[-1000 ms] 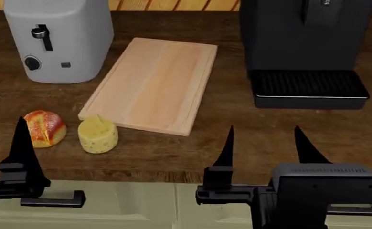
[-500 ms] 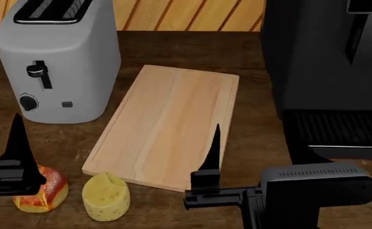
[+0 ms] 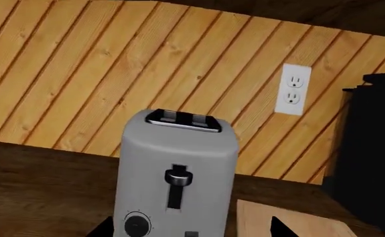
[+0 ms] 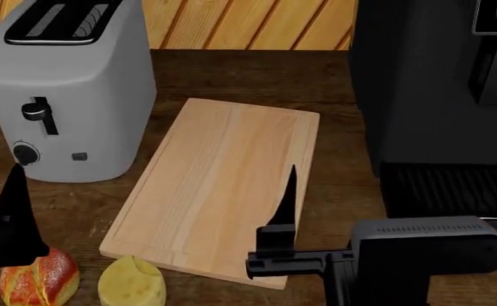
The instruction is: Place the bread and cheese on the cutting board.
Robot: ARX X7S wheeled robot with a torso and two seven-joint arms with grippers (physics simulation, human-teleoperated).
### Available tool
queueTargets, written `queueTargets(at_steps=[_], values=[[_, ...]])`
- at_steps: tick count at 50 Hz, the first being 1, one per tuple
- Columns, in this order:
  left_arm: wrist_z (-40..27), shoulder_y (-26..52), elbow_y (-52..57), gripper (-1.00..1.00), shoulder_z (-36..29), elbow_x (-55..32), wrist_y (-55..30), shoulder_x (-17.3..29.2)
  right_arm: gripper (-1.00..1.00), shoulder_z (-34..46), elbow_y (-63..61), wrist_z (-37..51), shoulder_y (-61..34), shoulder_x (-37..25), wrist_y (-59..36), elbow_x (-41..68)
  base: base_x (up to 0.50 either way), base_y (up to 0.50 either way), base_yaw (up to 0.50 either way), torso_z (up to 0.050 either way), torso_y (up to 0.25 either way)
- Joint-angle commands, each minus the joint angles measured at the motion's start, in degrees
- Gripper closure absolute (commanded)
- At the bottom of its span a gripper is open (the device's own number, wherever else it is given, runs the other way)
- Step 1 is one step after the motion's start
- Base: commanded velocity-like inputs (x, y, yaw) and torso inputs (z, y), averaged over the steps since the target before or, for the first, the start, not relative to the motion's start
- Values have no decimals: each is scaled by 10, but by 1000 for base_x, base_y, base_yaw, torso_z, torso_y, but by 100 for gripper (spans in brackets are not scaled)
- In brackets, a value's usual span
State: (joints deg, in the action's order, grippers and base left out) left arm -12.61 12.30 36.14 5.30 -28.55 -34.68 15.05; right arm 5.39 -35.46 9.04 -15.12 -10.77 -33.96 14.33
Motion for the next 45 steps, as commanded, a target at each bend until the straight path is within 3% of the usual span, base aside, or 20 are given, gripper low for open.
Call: queueTargets(at_steps=[1,9,10,11,36,37,45], values=[[-23,-12,44,-100,23,-83,-134,42,-100,-11,-21,9,3,-2,-17,16,0,0,0,0,0],[-24,-40,46,-100,61,-170,-218,54,-100,-13,-33,10,7,-4,-29,31,0,0,0,0,0],[4,-110,8,-100,3,-112,-193,79,-100,-15,-26,9,6,-3,-34,36,0,0,0,0,0],[6,-114,5,-100,0,-107,-187,79,-100,-14,-27,10,6,-3,-36,37,0,0,0,0,0],[17,-116,-79,-100,-33,-60,-134,72,-100,-6,-26,17,6,-11,-34,44,0,0,0,0,0],[17,-116,-82,100,-32,-58,-129,71,-100,-6,-26,17,6,-10,-35,45,0,0,0,0,0],[14,-115,-85,100,-39,-49,-119,70,-100,-5,-27,20,5,-12,-35,49,3,1,0,0,0]])
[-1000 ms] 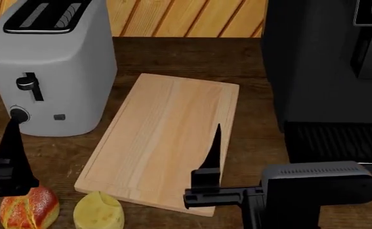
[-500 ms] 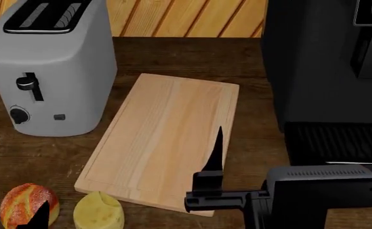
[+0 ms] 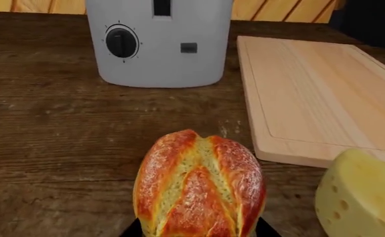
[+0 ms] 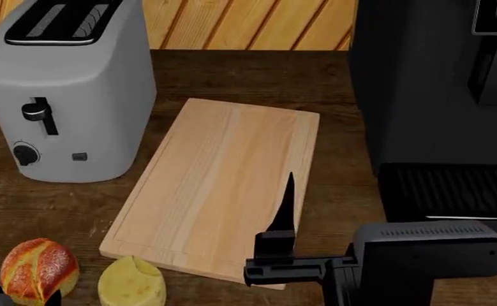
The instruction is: Place the bread and cheese on the cutting board.
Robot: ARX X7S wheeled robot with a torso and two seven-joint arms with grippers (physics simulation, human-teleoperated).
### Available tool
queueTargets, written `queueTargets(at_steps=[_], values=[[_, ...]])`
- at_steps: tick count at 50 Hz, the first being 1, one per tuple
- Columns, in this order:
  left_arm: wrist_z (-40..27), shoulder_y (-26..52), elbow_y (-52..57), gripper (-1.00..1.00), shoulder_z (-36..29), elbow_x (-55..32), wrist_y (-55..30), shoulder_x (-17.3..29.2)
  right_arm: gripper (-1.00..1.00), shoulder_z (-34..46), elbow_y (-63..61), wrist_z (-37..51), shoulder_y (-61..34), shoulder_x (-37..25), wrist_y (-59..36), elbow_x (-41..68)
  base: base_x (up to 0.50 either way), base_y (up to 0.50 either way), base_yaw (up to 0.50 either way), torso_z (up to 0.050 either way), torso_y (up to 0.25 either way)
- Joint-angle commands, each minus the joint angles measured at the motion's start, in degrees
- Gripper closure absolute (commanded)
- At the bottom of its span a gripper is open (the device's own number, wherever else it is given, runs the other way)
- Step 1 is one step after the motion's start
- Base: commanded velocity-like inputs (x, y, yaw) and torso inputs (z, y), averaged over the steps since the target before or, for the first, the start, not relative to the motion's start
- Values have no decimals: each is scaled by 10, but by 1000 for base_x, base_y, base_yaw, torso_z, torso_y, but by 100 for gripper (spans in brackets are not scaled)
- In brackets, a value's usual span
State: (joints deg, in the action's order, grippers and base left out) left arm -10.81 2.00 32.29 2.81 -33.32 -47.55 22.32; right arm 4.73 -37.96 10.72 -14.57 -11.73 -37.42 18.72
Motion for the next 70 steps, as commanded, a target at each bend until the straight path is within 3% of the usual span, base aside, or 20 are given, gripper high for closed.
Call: queueTargets(at_steps=[1,9,16,28,34,48,70], values=[[-4,-12,-45,100,-13,-2,10,-2,-100,1,-3,4,-1,-3,-2,6,0,0,0,0,0],[-32,-12,-12,100,15,7,38,-11,-100,2,-1,6,-1,-5,1,7,3,1,0,0,0],[-69,9,54,100,45,-23,13,-17,-100,3,1,6,-1,-6,4,10,0,0,0,0,0],[-87,44,78,100,44,-44,-7,-23,-100,3,-3,11,-1,-10,2,15,0,0,0,0,0],[-111,117,72,100,37,-79,-68,-27,-100,6,-3,13,-2,-11,1,16,0,0,0,0,0],[-142,262,36,100,-28,-101,-147,-53,-100,4,-1,16,-3,-14,4,23,0,0,0,0,0],[-114,416,-117,100,-182,-55,-155,-111,-100,-12,-11,22,-2,-21,4,41,0,0,0,0,0]])
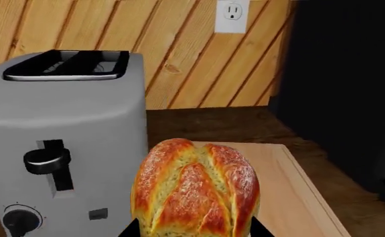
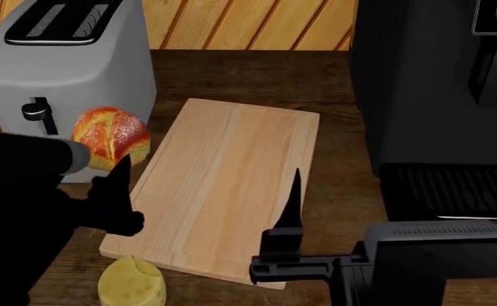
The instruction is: Place the bread and cheese on the cutting board.
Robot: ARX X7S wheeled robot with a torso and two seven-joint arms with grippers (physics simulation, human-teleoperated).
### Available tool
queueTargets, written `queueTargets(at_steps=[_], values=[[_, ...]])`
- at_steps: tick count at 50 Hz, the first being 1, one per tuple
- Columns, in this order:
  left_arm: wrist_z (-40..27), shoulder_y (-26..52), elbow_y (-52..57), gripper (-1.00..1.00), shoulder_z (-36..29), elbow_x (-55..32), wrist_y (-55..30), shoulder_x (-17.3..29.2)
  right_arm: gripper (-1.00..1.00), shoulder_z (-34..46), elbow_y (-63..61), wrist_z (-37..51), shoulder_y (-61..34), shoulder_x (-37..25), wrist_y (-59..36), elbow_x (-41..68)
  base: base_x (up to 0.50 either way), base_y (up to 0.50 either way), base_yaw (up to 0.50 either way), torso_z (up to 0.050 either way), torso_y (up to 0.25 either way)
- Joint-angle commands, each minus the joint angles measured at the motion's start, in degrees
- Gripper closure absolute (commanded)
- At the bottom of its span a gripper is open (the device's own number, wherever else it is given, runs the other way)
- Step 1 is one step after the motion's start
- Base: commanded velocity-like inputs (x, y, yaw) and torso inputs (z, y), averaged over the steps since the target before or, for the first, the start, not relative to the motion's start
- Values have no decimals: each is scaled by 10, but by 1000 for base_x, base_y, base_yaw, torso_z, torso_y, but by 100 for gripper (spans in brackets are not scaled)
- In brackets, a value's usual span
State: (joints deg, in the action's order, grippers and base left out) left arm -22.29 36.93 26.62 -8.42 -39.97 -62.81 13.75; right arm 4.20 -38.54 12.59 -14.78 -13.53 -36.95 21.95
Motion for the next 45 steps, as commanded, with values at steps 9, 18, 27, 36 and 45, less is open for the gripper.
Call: queueTargets(at_steps=[9,18,27,36,45], values=[[17,113,-142,100,-110,37,17,-47,-100,-17,-6,4,2,-5,2,20,0,0,0,0,0],[34,136,-233,100,-137,58,54,-71,-100,-34,-13,7,5,-8,3,33,0,0,0,0,0],[50,122,-321,100,-147,79,108,-76,-100,-33,-9,8,5,-11,6,34,0,0,0,0,0],[58,106,-353,100,-149,79,129,-72,-100,-26,-9,11,4,-13,5,33,0,0,0,0,0],[65,89,-395,100,-151,85,161,-71,-100,-24,-6,13,4,-15,8,34,0,0,0,0,0]])
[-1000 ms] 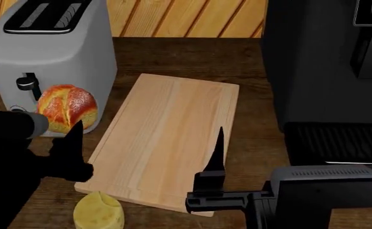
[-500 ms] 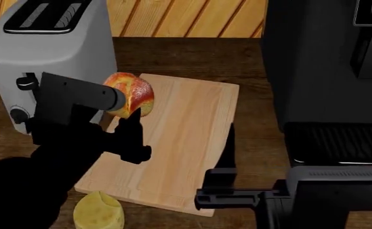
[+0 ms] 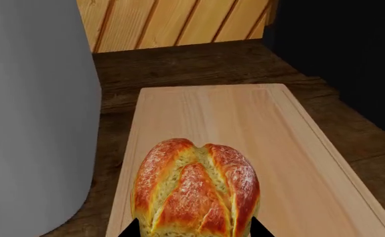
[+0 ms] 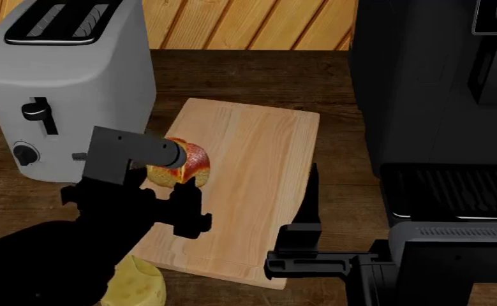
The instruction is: Place the bread and cheese on the cutting board.
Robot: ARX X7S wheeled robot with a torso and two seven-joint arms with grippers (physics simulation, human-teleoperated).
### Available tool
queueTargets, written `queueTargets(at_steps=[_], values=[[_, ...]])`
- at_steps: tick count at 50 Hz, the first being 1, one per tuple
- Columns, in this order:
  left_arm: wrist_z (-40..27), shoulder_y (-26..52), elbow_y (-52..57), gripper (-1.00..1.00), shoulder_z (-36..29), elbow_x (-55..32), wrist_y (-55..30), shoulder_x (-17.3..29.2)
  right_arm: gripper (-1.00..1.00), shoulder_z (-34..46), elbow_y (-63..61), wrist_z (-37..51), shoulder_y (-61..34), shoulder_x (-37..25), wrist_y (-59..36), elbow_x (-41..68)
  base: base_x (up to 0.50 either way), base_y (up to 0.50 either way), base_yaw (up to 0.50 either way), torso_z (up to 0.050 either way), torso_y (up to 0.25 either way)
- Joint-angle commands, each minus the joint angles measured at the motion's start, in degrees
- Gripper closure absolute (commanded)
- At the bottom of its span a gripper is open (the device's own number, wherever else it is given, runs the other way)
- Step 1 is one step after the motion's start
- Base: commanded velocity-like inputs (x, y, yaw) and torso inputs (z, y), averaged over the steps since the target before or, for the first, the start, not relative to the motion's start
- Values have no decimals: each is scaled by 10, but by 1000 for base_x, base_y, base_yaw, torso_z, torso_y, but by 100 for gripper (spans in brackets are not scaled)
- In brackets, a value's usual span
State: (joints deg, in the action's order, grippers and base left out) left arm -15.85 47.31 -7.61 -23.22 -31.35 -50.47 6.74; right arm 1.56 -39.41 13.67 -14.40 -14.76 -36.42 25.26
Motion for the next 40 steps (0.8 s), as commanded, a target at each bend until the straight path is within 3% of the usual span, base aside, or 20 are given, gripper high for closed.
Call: queueTargets(at_steps=[1,22,23,40], values=[[0,-16,-54,100,-3,-1,39,-1,-100,3,6,1,0,-2,6,0,0,0,0,0,0],[-3,-35,-72,100,-12,1,67,1,-100,8,4,7,-1,-6,7,4,1,0,0,0,0],[-6,-35,-68,-100,-7,-3,68,1,-100,8,4,7,-1,-7,7,5,0,0,0,0,0],[-25,-31,-8,-100,-3,-22,46,11,-100,17,6,10,-4,-9,7,6,0,0,0,0,0]])
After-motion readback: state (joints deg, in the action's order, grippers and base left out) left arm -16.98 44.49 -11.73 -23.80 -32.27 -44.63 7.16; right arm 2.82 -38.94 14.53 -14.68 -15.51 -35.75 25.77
